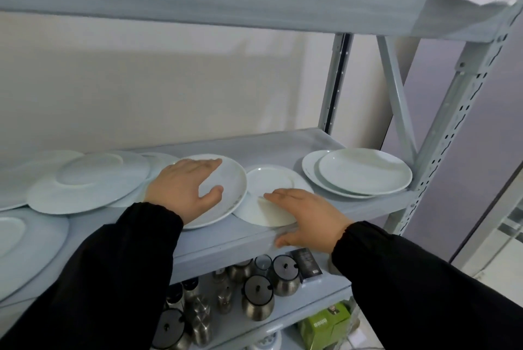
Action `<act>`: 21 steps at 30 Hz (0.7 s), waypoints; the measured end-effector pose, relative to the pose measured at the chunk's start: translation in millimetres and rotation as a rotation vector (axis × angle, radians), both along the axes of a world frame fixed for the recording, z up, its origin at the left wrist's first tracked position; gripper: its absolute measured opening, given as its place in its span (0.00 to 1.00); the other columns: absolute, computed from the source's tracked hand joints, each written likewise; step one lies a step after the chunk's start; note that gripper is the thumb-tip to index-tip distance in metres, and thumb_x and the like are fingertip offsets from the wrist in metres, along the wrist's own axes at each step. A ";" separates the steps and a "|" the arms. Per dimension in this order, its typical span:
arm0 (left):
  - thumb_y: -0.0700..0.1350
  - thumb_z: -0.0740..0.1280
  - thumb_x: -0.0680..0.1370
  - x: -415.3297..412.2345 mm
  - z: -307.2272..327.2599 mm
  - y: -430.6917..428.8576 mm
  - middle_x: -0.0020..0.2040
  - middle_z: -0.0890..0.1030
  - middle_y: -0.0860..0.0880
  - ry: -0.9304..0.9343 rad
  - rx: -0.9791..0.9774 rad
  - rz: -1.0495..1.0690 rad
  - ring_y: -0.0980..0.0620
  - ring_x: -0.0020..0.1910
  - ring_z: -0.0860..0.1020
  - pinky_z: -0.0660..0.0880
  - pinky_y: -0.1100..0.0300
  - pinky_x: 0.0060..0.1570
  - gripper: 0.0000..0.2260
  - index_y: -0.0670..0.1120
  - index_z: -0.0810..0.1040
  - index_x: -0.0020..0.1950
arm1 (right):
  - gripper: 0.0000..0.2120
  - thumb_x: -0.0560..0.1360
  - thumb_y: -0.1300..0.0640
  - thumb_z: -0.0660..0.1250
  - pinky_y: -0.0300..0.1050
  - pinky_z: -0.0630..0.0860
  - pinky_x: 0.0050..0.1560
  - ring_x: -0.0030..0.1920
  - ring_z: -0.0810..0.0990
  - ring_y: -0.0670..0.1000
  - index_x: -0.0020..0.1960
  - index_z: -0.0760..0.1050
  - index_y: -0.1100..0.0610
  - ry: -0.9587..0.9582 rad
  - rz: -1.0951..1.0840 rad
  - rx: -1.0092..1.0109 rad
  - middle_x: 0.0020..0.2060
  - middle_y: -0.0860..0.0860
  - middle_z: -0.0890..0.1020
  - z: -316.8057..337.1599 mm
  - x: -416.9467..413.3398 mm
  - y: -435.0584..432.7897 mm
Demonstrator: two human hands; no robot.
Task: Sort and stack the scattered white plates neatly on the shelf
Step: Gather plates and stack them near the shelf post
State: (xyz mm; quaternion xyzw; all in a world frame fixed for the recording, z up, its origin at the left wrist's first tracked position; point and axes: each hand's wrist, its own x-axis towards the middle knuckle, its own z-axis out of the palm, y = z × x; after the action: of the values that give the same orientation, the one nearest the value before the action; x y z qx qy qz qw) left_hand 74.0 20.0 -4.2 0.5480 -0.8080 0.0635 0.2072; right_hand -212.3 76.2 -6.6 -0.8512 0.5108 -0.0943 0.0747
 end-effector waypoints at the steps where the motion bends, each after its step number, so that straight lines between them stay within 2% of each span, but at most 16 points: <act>1: 0.65 0.52 0.73 0.7 -1.3 1.6 0.69 0.74 0.54 0.000 0.006 0.007 0.50 0.68 0.70 0.66 0.50 0.67 0.31 0.56 0.68 0.73 | 0.44 0.68 0.40 0.75 0.33 0.48 0.71 0.75 0.57 0.45 0.77 0.56 0.43 -0.016 0.003 0.009 0.76 0.44 0.60 -0.6 1.2 0.3; 3: 0.65 0.52 0.72 0.0 -1.1 4.8 0.68 0.75 0.54 0.011 0.018 0.020 0.50 0.67 0.71 0.66 0.52 0.67 0.31 0.57 0.69 0.72 | 0.46 0.64 0.31 0.71 0.35 0.52 0.73 0.74 0.58 0.44 0.77 0.59 0.43 -0.053 0.012 0.039 0.74 0.43 0.62 1.1 4.7 -0.5; 5: 0.66 0.51 0.70 -0.7 0.5 6.3 0.68 0.75 0.55 0.027 0.050 0.032 0.52 0.67 0.70 0.65 0.55 0.67 0.32 0.58 0.69 0.72 | 0.51 0.58 0.20 0.62 0.40 0.57 0.74 0.72 0.61 0.43 0.75 0.62 0.43 -0.101 0.003 0.037 0.71 0.42 0.64 4.0 7.1 -5.0; 7: 0.66 0.49 0.70 -0.5 1.5 5.6 0.69 0.73 0.56 0.035 0.076 0.035 0.53 0.68 0.68 0.64 0.56 0.67 0.33 0.59 0.67 0.73 | 0.52 0.55 0.16 0.57 0.47 0.57 0.75 0.74 0.55 0.45 0.75 0.60 0.39 -0.122 -0.065 0.061 0.73 0.43 0.59 7.3 7.7 -9.6; 9: 0.67 0.48 0.69 0.8 1.9 5.0 0.70 0.72 0.56 0.037 0.087 0.040 0.54 0.69 0.67 0.63 0.57 0.68 0.34 0.59 0.66 0.73 | 0.54 0.54 0.16 0.59 0.53 0.51 0.77 0.78 0.44 0.48 0.76 0.51 0.34 -0.070 -0.130 0.129 0.78 0.44 0.48 6.3 7.5 -12.5; 11: 0.67 0.47 0.69 0.7 2.3 5.8 0.70 0.72 0.57 0.044 0.092 0.035 0.54 0.69 0.66 0.62 0.58 0.68 0.34 0.59 0.66 0.73 | 0.55 0.54 0.17 0.61 0.55 0.48 0.77 0.78 0.38 0.50 0.75 0.47 0.33 -0.032 -0.128 0.165 0.79 0.43 0.44 5.4 8.4 -14.7; 14: 0.67 0.46 0.68 -1.3 6.3 7.1 0.70 0.71 0.57 0.064 0.093 0.022 0.54 0.69 0.66 0.62 0.60 0.67 0.36 0.58 0.66 0.74 | 0.55 0.54 0.19 0.65 0.53 0.49 0.77 0.78 0.39 0.48 0.75 0.48 0.33 0.028 -0.032 0.150 0.79 0.43 0.45 7.4 15.3 -17.5; 17: 0.66 0.45 0.67 -0.7 8.1 9.0 0.70 0.72 0.56 0.086 0.073 0.031 0.52 0.69 0.66 0.62 0.59 0.66 0.36 0.57 0.67 0.73 | 0.49 0.63 0.27 0.69 0.50 0.50 0.77 0.78 0.42 0.49 0.76 0.48 0.36 0.112 0.032 0.053 0.79 0.44 0.48 -1.0 23.9 -13.1; 21: 0.67 0.45 0.67 0.8 8.5 9.8 0.70 0.72 0.55 0.067 0.075 0.025 0.52 0.69 0.67 0.62 0.59 0.66 0.36 0.58 0.67 0.73 | 0.48 0.62 0.23 0.64 0.47 0.56 0.75 0.77 0.53 0.49 0.76 0.56 0.41 0.092 0.070 -0.047 0.76 0.45 0.58 -3.1 21.8 -9.3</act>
State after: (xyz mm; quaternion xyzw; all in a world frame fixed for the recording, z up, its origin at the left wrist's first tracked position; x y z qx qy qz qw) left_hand 74.8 29.8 4.3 0.5671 -0.7955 0.0174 0.2126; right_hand -190.5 66.9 -9.8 -0.8734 0.4814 -0.0646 0.0344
